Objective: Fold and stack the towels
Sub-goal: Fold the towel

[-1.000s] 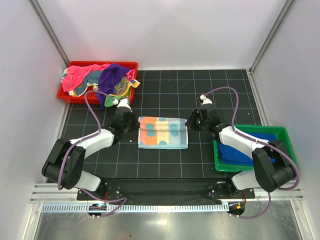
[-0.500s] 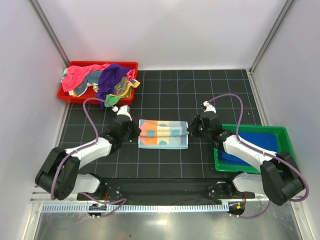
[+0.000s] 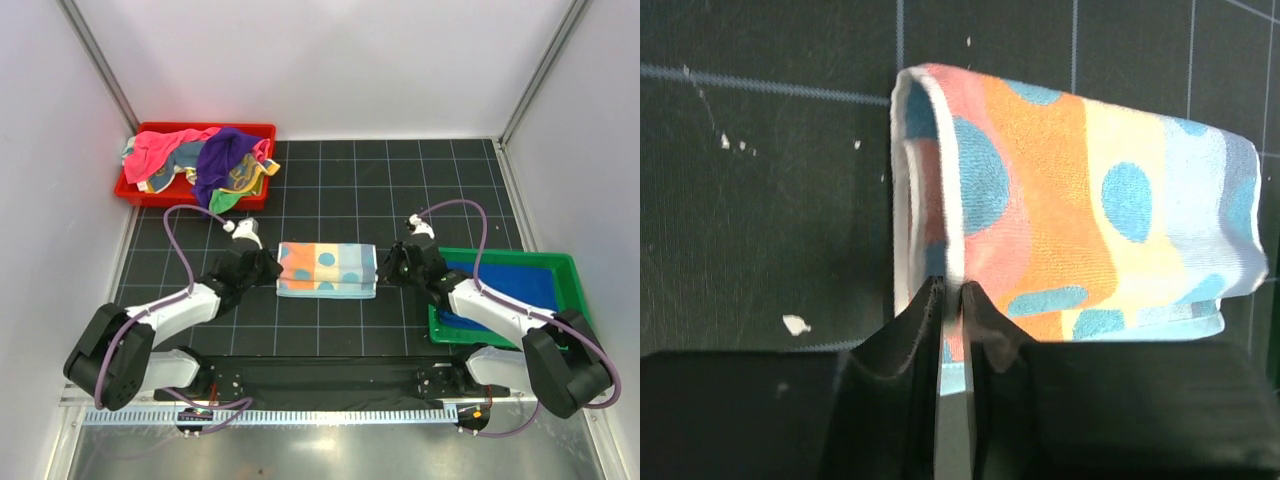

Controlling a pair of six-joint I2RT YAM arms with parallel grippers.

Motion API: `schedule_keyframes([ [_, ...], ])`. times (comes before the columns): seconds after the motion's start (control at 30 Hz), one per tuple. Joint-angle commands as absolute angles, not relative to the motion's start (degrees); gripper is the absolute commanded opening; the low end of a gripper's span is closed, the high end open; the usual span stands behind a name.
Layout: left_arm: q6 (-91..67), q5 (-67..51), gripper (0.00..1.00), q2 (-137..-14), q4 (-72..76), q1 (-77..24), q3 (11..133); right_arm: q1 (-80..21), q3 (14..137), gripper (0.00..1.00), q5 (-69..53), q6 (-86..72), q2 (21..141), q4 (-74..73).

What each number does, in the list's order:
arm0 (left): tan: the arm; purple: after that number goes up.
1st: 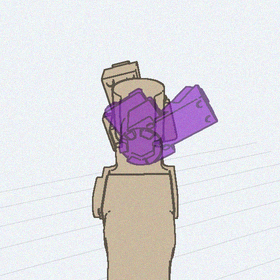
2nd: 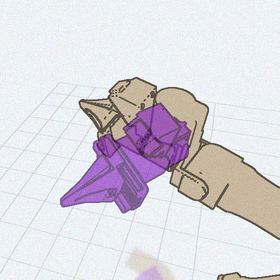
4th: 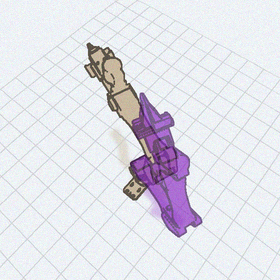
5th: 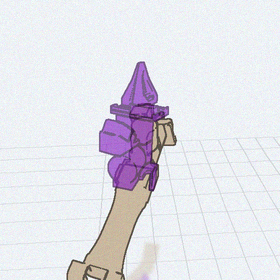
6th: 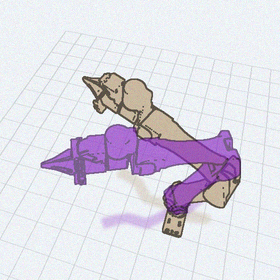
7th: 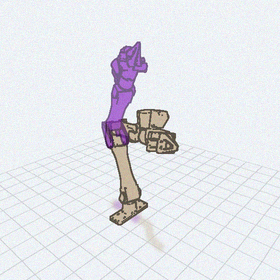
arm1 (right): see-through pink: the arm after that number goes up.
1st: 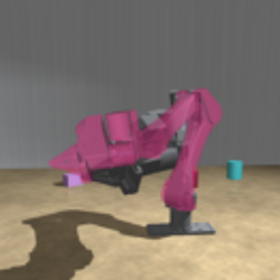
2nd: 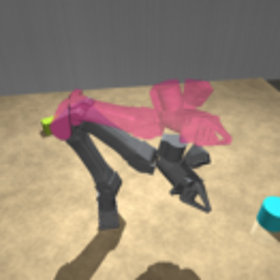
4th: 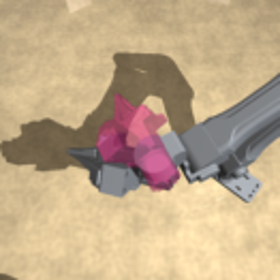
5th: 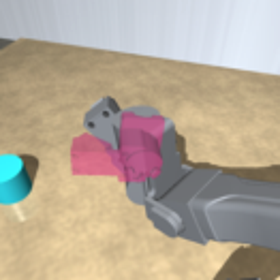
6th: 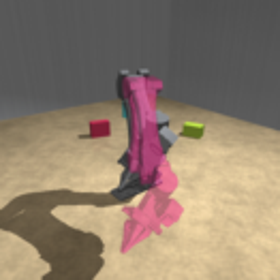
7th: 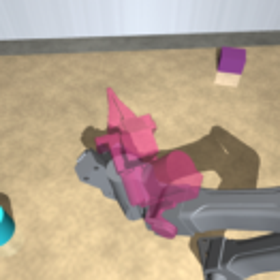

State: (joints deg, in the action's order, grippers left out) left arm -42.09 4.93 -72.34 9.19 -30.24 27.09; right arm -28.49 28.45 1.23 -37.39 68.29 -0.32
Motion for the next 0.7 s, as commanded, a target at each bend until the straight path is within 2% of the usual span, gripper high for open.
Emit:
schedule_keyframes([
  [0.0, -43.4, 6.4, 0.18, -69.8, 10.5, -30.5, 25.7, -29.0, 27.3, 0.26, 0.7, -38.4, 66.4, 0.5],
  [0.03, -43.4, 6.7, 0.27, -68.7, 10.3, -30.5, 25.4, -29.1, 27.0, 0.3, 0.7, -38.5, 66.1, 0.6],
  [0.1, -43.4, 7.2, 0.29, -67.2, 8.4, -30.5, 25.5, -29.4, 26.3, 0.31, -1.1, -38.8, 64.6, 0.4],
  [0.2, -42.9, 7.5, 0.41, -63.6, 5.6, -30.7, 25.8, -29.2, 26.5, 0.31, -0.4, -39.0, 62.0, -2.4],
  [0.4, -42.1, 8.5, 0.39, -59.8, 0.4, -30.9, 28.6, -29.7, 31.7, 0.32, 3.9, -39.1, 61.2, -8.4],
  [0.53, -41.7, 10.5, 0.38, -66.4, -3.9, -31.7, 35.4, -31.0, 35.9, 0.31, 6.5, -39.3, 65.2, -10.4],
  [0.67, -41.2, 13.7, 0.41, -74.4, -9.3, -33.4, 42.5, -31.4, 39.9, 0.34, 9.6, -38.5, 69.4, -12.6],
])
